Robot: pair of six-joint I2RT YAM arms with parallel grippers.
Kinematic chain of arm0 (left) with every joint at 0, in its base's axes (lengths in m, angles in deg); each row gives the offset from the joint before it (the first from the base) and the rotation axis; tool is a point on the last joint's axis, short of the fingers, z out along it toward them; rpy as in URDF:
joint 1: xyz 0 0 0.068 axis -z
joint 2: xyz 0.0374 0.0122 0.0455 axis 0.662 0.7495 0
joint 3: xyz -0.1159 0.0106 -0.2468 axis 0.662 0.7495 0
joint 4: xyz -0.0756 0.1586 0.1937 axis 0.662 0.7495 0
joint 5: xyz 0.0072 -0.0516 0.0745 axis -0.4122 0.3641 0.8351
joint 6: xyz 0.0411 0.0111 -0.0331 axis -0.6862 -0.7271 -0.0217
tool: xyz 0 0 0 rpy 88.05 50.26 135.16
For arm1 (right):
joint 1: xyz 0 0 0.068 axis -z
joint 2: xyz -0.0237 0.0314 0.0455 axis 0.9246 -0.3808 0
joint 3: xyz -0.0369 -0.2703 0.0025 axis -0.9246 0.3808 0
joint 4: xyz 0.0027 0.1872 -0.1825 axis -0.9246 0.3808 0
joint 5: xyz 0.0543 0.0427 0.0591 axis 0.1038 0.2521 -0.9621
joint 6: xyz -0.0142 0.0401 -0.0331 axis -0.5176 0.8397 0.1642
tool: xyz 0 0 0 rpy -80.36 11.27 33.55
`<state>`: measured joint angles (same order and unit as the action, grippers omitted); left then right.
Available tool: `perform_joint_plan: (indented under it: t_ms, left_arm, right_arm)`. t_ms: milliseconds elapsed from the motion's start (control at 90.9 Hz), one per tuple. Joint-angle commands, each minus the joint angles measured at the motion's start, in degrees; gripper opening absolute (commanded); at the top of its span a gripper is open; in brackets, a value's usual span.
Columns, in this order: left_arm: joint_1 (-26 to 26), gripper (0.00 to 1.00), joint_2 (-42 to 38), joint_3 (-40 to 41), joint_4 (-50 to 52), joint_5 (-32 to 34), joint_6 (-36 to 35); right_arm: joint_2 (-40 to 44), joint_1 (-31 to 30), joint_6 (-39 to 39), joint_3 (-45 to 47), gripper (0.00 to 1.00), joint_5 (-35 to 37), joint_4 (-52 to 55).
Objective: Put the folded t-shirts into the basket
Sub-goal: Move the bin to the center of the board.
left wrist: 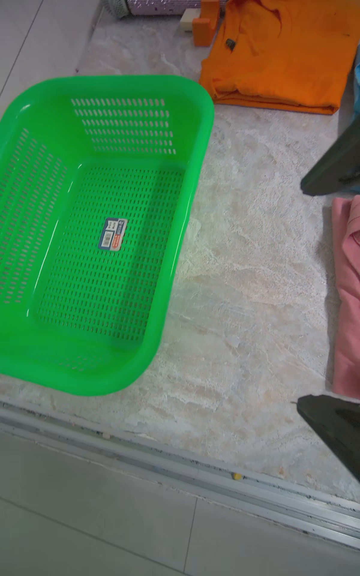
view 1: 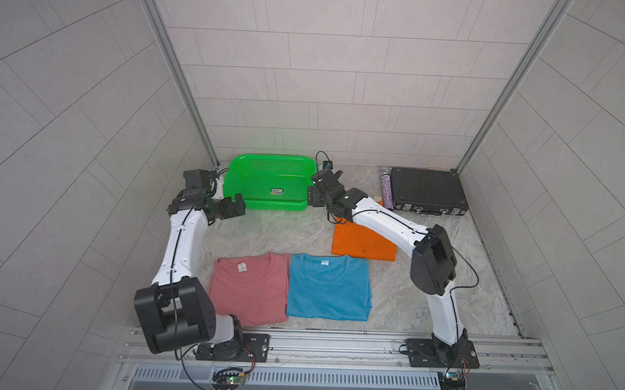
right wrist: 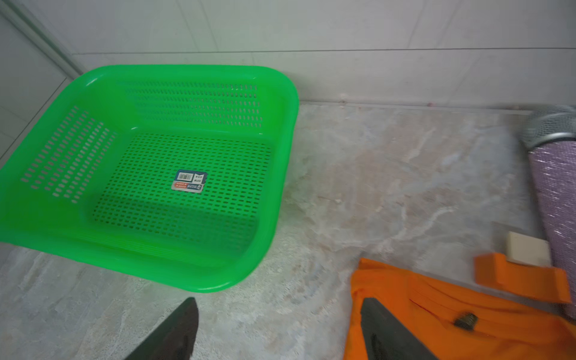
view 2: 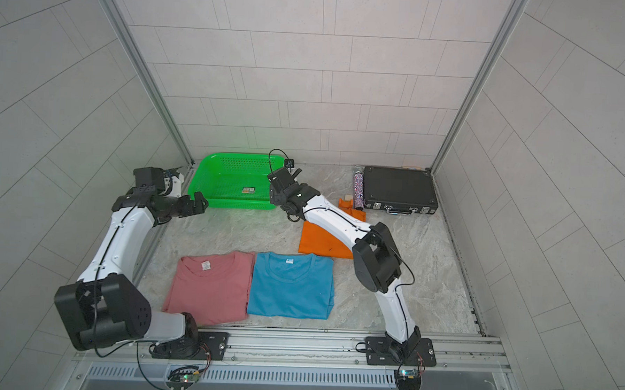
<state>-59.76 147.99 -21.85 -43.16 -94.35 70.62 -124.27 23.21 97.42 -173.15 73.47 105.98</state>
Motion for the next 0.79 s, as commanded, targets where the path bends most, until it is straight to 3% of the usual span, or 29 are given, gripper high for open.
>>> perform_joint_plan:
  t_ms: [0,154,253,352,528,781]
  left_arm:
    - [-3.12,1.0,-2.16,3.11,-1.33,-2.04,2.5]
    - [-4.53,1.0,-4.15,5.49,-2.07,-5.61,1.92]
    - [-4.55,1.0,-4.94,5.83,-1.83,-8.36,1.23]
    - [-4.52,1.0,-5.58,5.99,-1.61,-8.67,1.15]
    - [-4.54,1.0,-6.28,6.58,-1.39,-8.84,0.97]
    - [-4.57,1.0,-5.86,7.55,-1.77,-9.93,1.12]
  right_arm:
    - [-7.24,0.65,2.43,-10.04,0.76,-2.03,6.11]
    - [-17.83,1.07,4.89,-22.93,0.73,-3.63,9.31]
    - [-22.82,1.54,7.68,-26.62,0.69,-2.73,9.6]
    - [-24.66,2.1,9.02,-28.15,0.57,-3.55,9.49]
    - [-22.23,2.19,8.76,-28.14,0.26,-1.73,11.81]
    - [-14.62,6.22,17.26,-23.76,0.0,-3.06,20.6]
